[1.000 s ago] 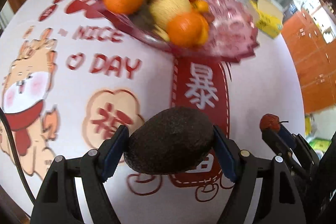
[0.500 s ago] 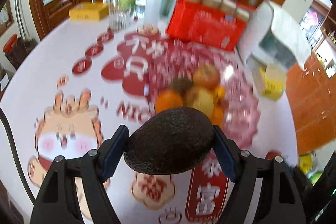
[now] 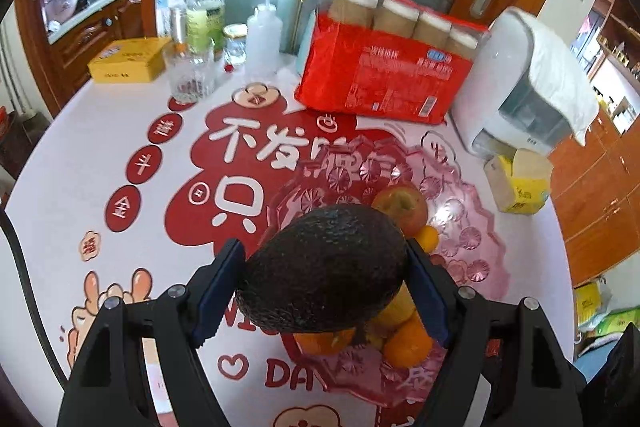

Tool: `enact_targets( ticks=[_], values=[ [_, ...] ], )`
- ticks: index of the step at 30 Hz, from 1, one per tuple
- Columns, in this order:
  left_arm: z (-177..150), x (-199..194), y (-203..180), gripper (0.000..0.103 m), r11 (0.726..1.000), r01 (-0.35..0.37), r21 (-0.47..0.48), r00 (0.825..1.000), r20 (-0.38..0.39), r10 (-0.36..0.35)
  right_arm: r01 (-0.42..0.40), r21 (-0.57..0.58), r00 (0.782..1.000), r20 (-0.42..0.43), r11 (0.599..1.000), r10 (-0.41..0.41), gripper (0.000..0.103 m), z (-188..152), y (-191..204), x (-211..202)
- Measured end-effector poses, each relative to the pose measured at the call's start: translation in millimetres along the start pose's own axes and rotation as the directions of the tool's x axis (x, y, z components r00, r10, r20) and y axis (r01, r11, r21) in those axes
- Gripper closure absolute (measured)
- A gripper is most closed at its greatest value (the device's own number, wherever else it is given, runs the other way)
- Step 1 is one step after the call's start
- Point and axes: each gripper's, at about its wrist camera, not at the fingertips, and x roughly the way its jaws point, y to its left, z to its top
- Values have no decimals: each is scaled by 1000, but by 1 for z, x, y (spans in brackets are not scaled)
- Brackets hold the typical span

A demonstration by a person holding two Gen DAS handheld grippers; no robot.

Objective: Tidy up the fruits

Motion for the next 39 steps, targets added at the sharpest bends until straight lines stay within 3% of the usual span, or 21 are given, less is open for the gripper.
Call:
enact_targets(
  ticks=[8, 13, 15, 19, 22, 27, 33, 39],
  values=[
    [5, 40, 0, 25, 1000, 22, 15, 998, -59, -21, 27, 17, 997, -68, 999, -26, 72, 1, 3, 25],
    [3, 55, 6, 26, 999, 43, -24, 992, -114, -45, 68, 46, 993, -99, 997, -63, 72, 2, -1, 33],
    [4, 49, 6, 25, 998, 67, -12, 994, -85, -68, 87, 57, 992, -99, 995, -82, 72, 3, -2, 32],
    [7, 30, 0, 16, 997, 70, 31, 997, -41, -69, 126, 99, 987, -107, 987, -115, 54, 6, -6, 27],
    [2, 16, 5, 15, 996, 87, 9, 996, -32, -86, 160, 119, 984, -98, 980, -149, 49, 7, -4, 17],
    [-20, -9, 19, 13, 995, 95, -18, 995, -41, -96, 189, 142, 981, -76, 972, -179, 37, 2, 3, -4],
    [-70, -30, 34, 12, 996, 94, -9, 988, -122, -95, 179, 189, 982, -94, 966, -163, 36, -22, 16, -24],
    [-113, -70, 39, 12, 993, 113, 12, 984, -141, -111, 145, 224, 983, -144, 964, -114, 34, -58, 37, -42]
  ],
)
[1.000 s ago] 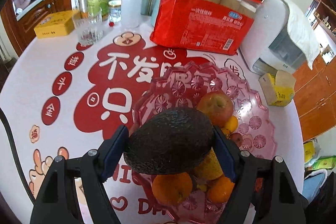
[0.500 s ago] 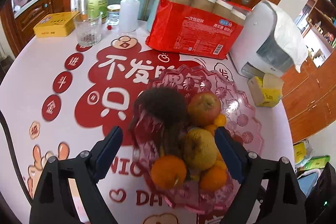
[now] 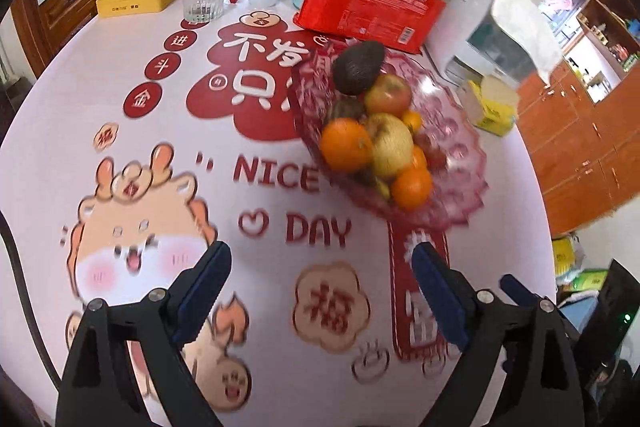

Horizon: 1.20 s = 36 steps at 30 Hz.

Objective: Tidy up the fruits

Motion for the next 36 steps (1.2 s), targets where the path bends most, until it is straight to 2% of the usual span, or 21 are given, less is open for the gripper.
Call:
enact_targets(
  ticks=[3, 6, 10, 16, 18, 23, 29, 31, 36],
  values=[
    [-23, -14, -5, 12, 999, -19, 29, 1000, -8, 20, -28, -2, 1000, -13, 1000, 28, 33, -15, 7, -9],
    [-51, -32, -9, 12, 999, -13, 38, 1000, -16, 14, -43, -35, 999, -27, 998, 42, 28, -29, 16, -23],
    [-76, -48, -14, 12, 999, -23, 43, 1000, -14, 23, -9, -95, 1000, -29, 995, 7, 27, -38, 22, -42],
    [-89, -86, -29, 12, 998, -58, 31, 997, 56, 56, -20, -134, 998, -55, 991, 12, 26, -48, 23, -82],
    [-97, -99, -37, 9, 997, -59, 53, 995, 80, 55, -20, -149, 998, -55, 989, 12, 26, -51, 23, -102],
    [-119, -121, -51, 8, 990, -109, 89, 992, 76, 102, -52, -129, 994, -99, 990, 39, 26, -56, 21, -134],
    [-146, -145, -66, 4, 991, -119, 54, 989, 99, 113, -82, -42, 985, -156, 996, 75, 23, -62, 20, -153],
    [-156, -151, -70, 3, 992, -122, 40, 987, 112, 117, -109, -2, 982, -157, 994, 107, 23, -67, 18, -157],
    [-172, -156, -74, 3, 994, -110, 6, 986, 125, 108, -94, 10, 988, -120, 996, 94, 23, -88, 21, -173]
  ],
)
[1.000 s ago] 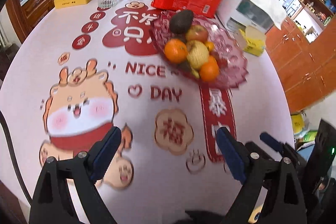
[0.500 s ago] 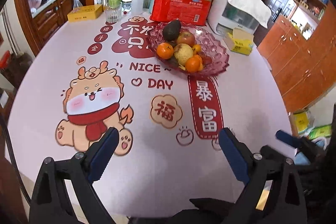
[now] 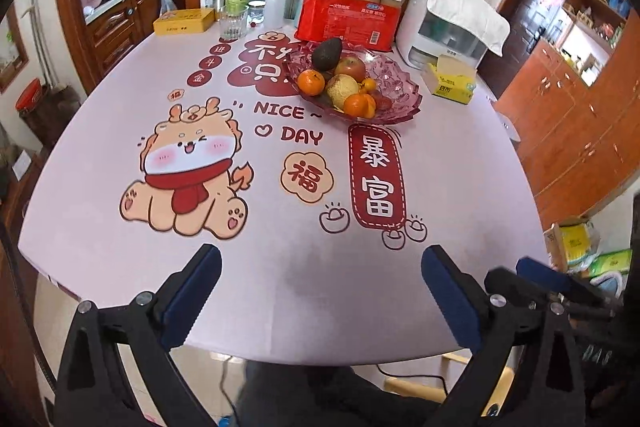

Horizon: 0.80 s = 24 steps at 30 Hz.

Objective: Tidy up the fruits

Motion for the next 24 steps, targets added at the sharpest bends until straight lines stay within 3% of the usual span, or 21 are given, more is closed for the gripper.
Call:
enact_targets(
  ticks=[6, 17, 24],
  values=[
    [-8, -4, -5, 1, 1000, -4, -13, 1000, 23, 5, 15, -43, 1000, 22, 999, -14, 21, -17, 6, -9],
    [-13, -17, -14, 1, 997, -77, 29, 993, 90, 74, 23, -68, 999, 49, 997, -20, 0, -23, 15, -11],
    [-14, -27, -7, 1, 993, -115, 4, 985, 128, 114, 44, -85, 996, 75, 995, -38, 0, -23, 22, -16]
  ],
)
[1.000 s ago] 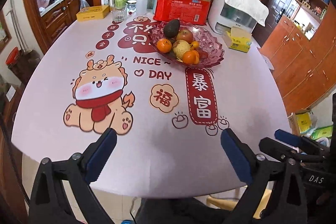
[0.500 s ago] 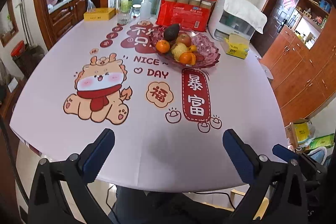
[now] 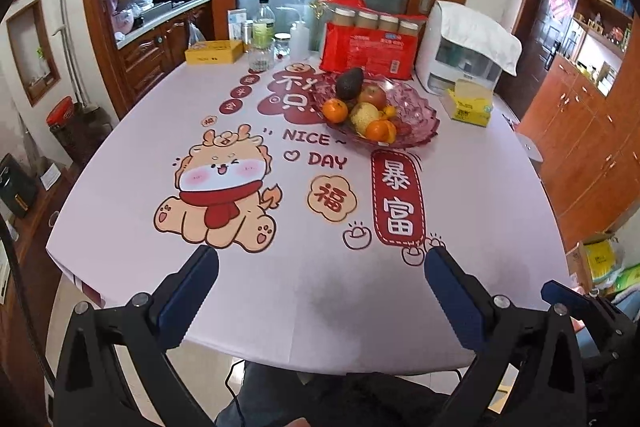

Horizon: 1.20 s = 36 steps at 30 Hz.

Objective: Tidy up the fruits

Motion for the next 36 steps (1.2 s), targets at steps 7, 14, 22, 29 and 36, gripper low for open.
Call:
enact_targets(
  ticks=[7, 14, 22, 29, 36],
  values=[
    [-1, 2, 0, 1, 1000, -13, -1, 1000, -5, 13, 19, -12, 999, 38, 1000, -18, 0, 1, 1, -5],
    [0, 2, 0, 1, 1000, -12, 1, 1000, -4, 12, 25, -20, 998, 51, 999, -23, 0, 4, 2, -5],
    [0, 3, -1, 1, 1000, -17, -3, 1000, -9, 17, 24, -20, 998, 53, 1000, -23, 0, 5, 2, -5],
    [1, 4, -4, 1, 1000, -21, 5, 1000, -15, 21, 24, -21, 998, 53, 999, -23, 0, 5, 2, -5],
    [1, 6, -6, 1, 1000, -23, 17, 1000, -16, 23, 24, -20, 998, 53, 1000, -23, 0, 6, 1, -5]
  ],
)
